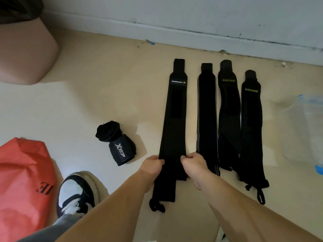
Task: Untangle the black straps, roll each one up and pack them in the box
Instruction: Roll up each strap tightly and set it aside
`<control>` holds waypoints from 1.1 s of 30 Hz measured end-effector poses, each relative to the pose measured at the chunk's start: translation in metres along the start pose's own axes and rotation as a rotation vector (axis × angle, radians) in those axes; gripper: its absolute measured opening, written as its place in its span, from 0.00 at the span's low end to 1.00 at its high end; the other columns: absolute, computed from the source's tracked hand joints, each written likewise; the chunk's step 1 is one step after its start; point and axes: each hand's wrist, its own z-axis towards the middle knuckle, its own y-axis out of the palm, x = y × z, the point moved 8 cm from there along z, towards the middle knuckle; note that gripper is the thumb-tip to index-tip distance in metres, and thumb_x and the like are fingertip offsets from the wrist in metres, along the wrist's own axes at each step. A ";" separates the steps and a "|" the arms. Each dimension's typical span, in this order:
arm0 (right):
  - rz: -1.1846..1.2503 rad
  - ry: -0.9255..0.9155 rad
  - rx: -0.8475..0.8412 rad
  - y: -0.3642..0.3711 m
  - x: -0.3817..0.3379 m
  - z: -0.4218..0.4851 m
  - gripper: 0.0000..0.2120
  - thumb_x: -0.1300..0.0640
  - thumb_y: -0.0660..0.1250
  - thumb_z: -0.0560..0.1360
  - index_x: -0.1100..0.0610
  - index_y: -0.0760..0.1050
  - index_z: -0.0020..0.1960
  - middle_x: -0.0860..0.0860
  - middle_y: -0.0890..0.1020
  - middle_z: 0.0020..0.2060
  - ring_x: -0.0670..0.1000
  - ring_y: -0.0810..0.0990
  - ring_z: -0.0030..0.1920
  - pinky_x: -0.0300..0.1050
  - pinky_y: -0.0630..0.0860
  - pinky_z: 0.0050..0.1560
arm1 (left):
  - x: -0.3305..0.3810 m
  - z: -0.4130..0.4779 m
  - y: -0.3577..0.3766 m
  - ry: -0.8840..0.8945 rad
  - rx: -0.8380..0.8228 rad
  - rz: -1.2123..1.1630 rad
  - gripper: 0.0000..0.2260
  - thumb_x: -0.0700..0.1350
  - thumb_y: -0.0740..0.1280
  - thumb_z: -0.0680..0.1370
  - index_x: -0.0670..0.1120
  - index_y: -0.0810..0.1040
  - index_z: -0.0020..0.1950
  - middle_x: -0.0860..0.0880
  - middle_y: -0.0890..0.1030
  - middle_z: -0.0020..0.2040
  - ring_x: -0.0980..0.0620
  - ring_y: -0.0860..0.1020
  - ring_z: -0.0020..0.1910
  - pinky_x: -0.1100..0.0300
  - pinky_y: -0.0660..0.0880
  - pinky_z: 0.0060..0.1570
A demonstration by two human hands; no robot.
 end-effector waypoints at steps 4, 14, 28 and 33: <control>0.053 0.044 0.026 -0.007 0.006 0.002 0.09 0.55 0.66 0.85 0.57 0.78 0.62 0.53 0.80 0.54 0.52 0.76 0.52 0.48 0.72 0.56 | -0.010 0.002 -0.002 -0.053 0.014 -0.078 0.11 0.45 0.60 0.88 0.47 0.76 0.69 0.45 0.82 0.58 0.46 0.82 0.55 0.48 0.83 0.59; -0.025 0.050 -0.044 0.008 0.006 0.002 0.12 0.55 0.66 0.85 0.56 0.75 0.67 0.57 0.81 0.59 0.59 0.82 0.59 0.57 0.84 0.58 | -0.012 0.010 0.011 -0.107 -0.115 -0.166 0.18 0.60 0.67 0.83 0.49 0.80 0.66 0.45 0.87 0.58 0.44 0.84 0.58 0.49 0.80 0.62; 0.096 0.108 -0.126 -0.001 -0.005 -0.018 0.17 0.46 0.61 0.86 0.55 0.76 0.68 0.57 0.84 0.54 0.59 0.84 0.55 0.58 0.84 0.61 | 0.026 -0.012 0.030 0.158 -0.086 0.074 0.16 0.44 0.65 0.86 0.45 0.75 0.73 0.44 0.83 0.61 0.45 0.84 0.58 0.53 0.83 0.57; 0.279 0.125 -0.061 -0.009 -0.035 -0.047 0.22 0.46 0.57 0.87 0.61 0.75 0.70 0.62 0.84 0.55 0.62 0.83 0.56 0.56 0.81 0.62 | 0.057 -0.061 0.031 0.240 -0.127 0.031 0.11 0.42 0.63 0.85 0.46 0.77 0.67 0.43 0.85 0.56 0.45 0.85 0.54 0.54 0.83 0.53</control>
